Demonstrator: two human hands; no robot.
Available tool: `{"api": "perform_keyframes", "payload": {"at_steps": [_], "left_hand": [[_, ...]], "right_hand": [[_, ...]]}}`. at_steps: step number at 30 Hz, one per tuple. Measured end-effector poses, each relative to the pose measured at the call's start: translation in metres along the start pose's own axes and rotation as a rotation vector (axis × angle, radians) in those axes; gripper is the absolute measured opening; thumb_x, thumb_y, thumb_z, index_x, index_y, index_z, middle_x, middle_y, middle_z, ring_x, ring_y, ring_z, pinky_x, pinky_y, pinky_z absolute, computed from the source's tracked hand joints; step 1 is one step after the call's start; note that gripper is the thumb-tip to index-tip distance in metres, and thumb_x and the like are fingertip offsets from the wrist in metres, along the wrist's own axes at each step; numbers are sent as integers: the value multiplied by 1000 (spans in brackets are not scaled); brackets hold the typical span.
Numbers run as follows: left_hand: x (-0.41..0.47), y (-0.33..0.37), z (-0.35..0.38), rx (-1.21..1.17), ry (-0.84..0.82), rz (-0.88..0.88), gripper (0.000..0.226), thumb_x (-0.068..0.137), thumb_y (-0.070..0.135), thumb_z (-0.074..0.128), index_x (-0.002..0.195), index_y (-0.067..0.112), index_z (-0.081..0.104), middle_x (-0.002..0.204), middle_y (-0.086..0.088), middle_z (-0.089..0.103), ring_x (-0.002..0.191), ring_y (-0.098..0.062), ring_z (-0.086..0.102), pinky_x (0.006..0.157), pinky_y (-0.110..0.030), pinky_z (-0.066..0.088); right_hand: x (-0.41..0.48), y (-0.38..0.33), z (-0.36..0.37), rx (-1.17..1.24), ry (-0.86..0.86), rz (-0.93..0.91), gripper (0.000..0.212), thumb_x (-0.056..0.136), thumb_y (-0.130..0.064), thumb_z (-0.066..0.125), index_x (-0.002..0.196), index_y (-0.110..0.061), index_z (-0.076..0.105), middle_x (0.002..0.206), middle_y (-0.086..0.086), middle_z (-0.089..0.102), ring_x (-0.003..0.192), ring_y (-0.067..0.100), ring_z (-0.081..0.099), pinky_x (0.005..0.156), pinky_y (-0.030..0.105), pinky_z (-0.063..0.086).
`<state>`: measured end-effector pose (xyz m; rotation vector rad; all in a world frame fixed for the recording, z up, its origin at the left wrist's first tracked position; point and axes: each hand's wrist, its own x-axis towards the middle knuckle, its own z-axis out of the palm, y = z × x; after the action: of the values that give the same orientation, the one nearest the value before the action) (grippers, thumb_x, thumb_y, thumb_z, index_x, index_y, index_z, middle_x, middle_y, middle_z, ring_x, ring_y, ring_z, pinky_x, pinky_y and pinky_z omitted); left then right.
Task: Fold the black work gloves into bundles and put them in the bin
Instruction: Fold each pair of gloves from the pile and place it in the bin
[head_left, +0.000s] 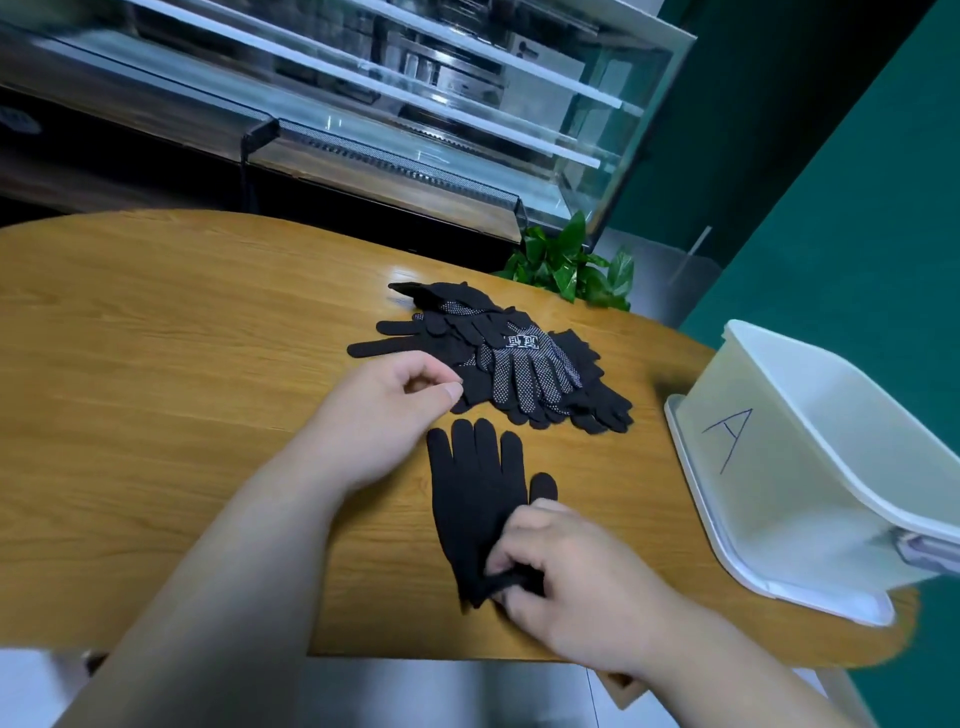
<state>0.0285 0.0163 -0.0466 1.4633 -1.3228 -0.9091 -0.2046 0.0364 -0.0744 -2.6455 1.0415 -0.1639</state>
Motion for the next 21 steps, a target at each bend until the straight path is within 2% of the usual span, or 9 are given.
{"api": "perform_keyframes", "payload": {"at_steps": [2, 5, 8, 10, 12, 16, 19, 21], "left_hand": [[-1, -1, 2, 31, -24, 0, 8, 92, 33, 64, 88, 31, 71, 82, 13, 68, 75, -1, 59, 71, -23, 42], [-4, -4, 5, 102, -57, 2, 7, 92, 34, 64, 88, 32, 70, 78, 18, 66, 67, 7, 55, 66, -20, 39], [-6, -8, 9, 178, -105, 9, 4, 91, 34, 66, 90, 33, 70, 85, 15, 69, 77, 3, 60, 73, -20, 46], [-8, -9, 12, 232, -158, 8, 4, 91, 32, 67, 93, 33, 71, 85, 13, 68, 76, 2, 59, 69, -12, 44], [-9, -11, 15, 303, -208, 23, 5, 91, 32, 69, 94, 34, 71, 83, 15, 67, 72, 7, 57, 63, -7, 40], [-11, -13, 18, 400, -272, 31, 6, 93, 36, 65, 96, 35, 70, 86, 18, 65, 79, 16, 52, 63, -1, 38], [-10, -15, 17, 395, -263, 34, 8, 94, 38, 63, 97, 35, 70, 87, 17, 66, 83, 12, 53, 62, -3, 38], [-8, -15, 17, 398, -244, 42, 8, 94, 39, 63, 96, 35, 70, 88, 16, 66, 84, 9, 54, 61, -5, 39]], "right_hand": [[-3, -3, 1, 12, 11, -5, 24, 80, -43, 60, 98, -31, 70, 95, -16, 56, 97, 4, 45, 83, 25, 45], [-9, -4, 0, 94, 38, -29, 30, 83, -53, 63, 99, -29, 74, 94, -17, 57, 97, 2, 49, 84, 24, 44], [-13, 1, 6, 194, 224, -18, 19, 90, -43, 64, 90, -27, 75, 91, -18, 61, 95, 6, 57, 84, 29, 47], [-14, 5, 13, 155, 329, 26, 10, 89, -39, 66, 88, -30, 72, 91, -20, 60, 94, 5, 57, 80, 31, 50], [-14, 7, 18, 109, 288, 47, 10, 85, -40, 67, 84, -31, 66, 86, -19, 57, 90, 5, 53, 75, 33, 50], [-13, 10, 11, 64, 144, -17, 15, 83, -44, 68, 79, -29, 64, 81, -15, 57, 84, 6, 49, 74, 29, 46], [-5, 13, 0, 86, 189, 9, 19, 86, -42, 63, 76, -26, 65, 76, -14, 61, 78, 5, 54, 79, 28, 44], [6, 16, -8, 117, 259, 80, 23, 88, -40, 59, 74, -23, 66, 73, -12, 62, 75, 5, 55, 78, 27, 44]]}}
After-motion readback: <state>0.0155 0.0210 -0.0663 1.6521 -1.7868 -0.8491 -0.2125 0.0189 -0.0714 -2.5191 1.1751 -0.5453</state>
